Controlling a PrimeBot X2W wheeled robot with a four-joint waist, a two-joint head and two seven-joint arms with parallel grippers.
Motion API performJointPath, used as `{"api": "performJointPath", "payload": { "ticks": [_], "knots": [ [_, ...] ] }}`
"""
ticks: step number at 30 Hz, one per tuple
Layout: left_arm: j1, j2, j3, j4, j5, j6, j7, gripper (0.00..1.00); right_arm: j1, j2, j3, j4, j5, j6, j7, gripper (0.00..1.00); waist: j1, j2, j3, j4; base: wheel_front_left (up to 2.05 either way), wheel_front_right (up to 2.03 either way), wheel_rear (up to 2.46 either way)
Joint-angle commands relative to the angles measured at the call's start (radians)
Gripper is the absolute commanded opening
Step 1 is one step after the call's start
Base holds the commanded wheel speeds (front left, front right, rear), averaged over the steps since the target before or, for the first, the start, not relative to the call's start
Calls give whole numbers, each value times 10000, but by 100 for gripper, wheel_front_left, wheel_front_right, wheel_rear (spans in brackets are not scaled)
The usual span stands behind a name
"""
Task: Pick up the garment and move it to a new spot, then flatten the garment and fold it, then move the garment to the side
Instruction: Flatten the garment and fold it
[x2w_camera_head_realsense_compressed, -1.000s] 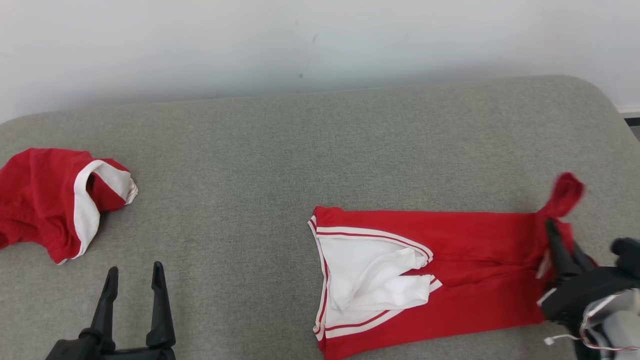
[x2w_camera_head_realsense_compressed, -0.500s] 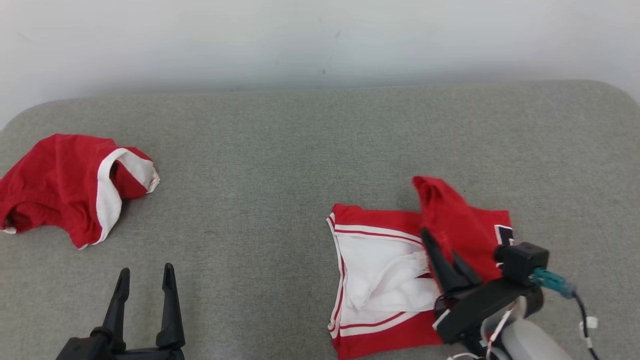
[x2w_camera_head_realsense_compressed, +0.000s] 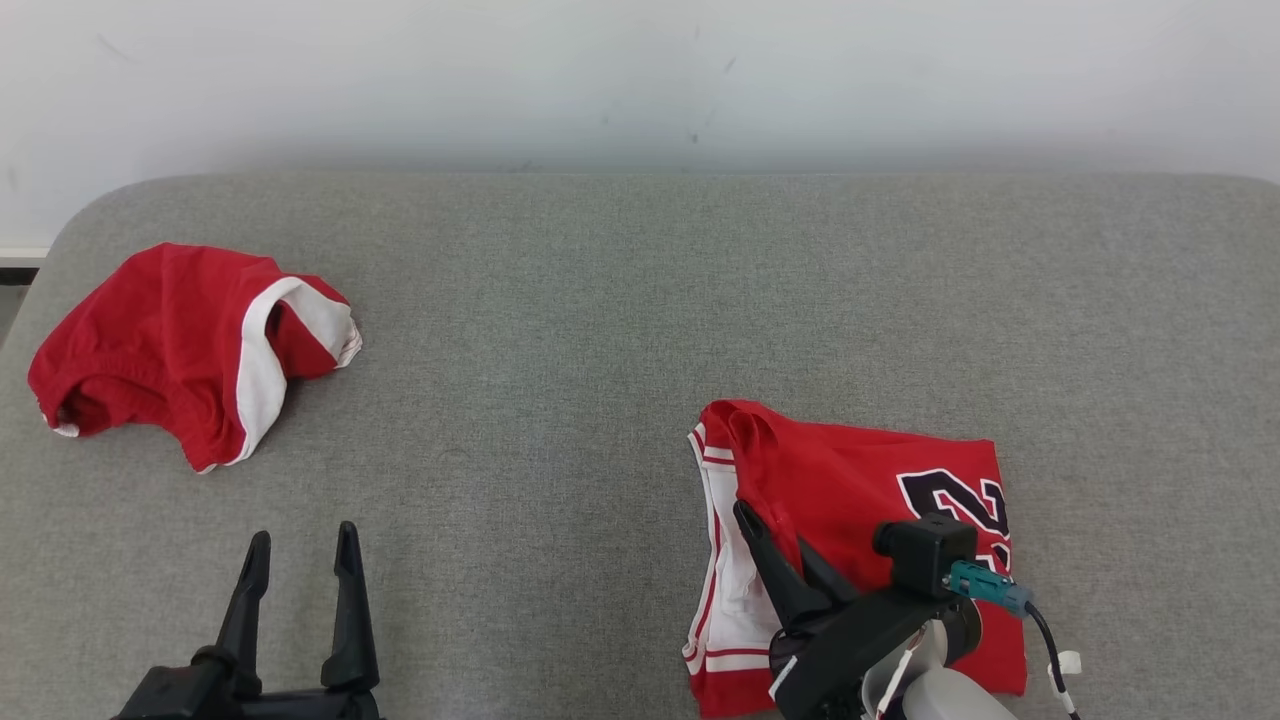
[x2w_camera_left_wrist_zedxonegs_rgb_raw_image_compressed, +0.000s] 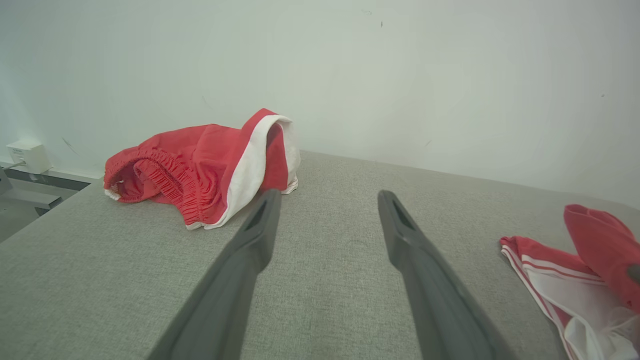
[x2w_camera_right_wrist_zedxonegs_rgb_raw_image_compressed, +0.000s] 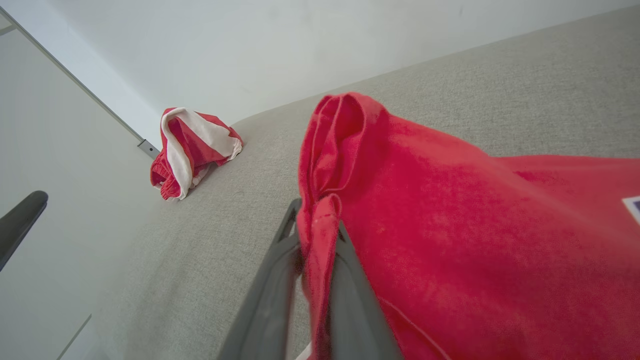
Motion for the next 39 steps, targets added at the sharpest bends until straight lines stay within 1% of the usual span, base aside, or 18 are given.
{"api": "performJointPath", "payload": {
  "ticks": [1,2,6,10,16,21,24,29,39],
  "knots": [
    [-96,-6,-14,20,-99,30,-8,100,-134,21,-28,124,-63,-25,-109,76,0,0,-8,6,0,0,0],
    [-85,-6,-7,22,-97,47,-8,100,-170,8,-58,185,-88,-25,-183,100,0,0,-16,-9,0,0,0],
    [30,-8,63,6,-107,68,-8,100,-266,-295,-305,181,-205,-25,-535,100,0,0,-71,-175,0,0,0],
    [77,-6,119,9,-75,40,-6,100,-356,-725,-788,-89,-357,-25,-862,100,0,0,-143,-413,0,0,0],
    [68,-5,216,-18,36,-12,-8,100,19,-1425,-1817,-758,-878,-25,-1161,100,0,0,-250,-782,0,0,0],
    [64,-6,294,8,72,-10,-8,100,605,-1740,-2670,-1447,-1522,-25,-1226,100,0,0,-344,-1031,0,0,0],
    [68,-6,303,31,117,-12,-8,100,912,-1739,-2993,-1720,-1702,-25,-1239,100,0,0,-385,-1102,0,0,0],
    [142,-7,338,35,322,-104,-6,100,1813,-1527,-3665,-2478,-2172,-25,-1241,100,0,0,-521,-1217,0,0,0],
    [428,-7,440,77,688,-294,-8,100,3175,-1043,-4234,-3159,-2732,-25,-1244,100,0,0,-927,-1261,0,0,0]
  ]
}}
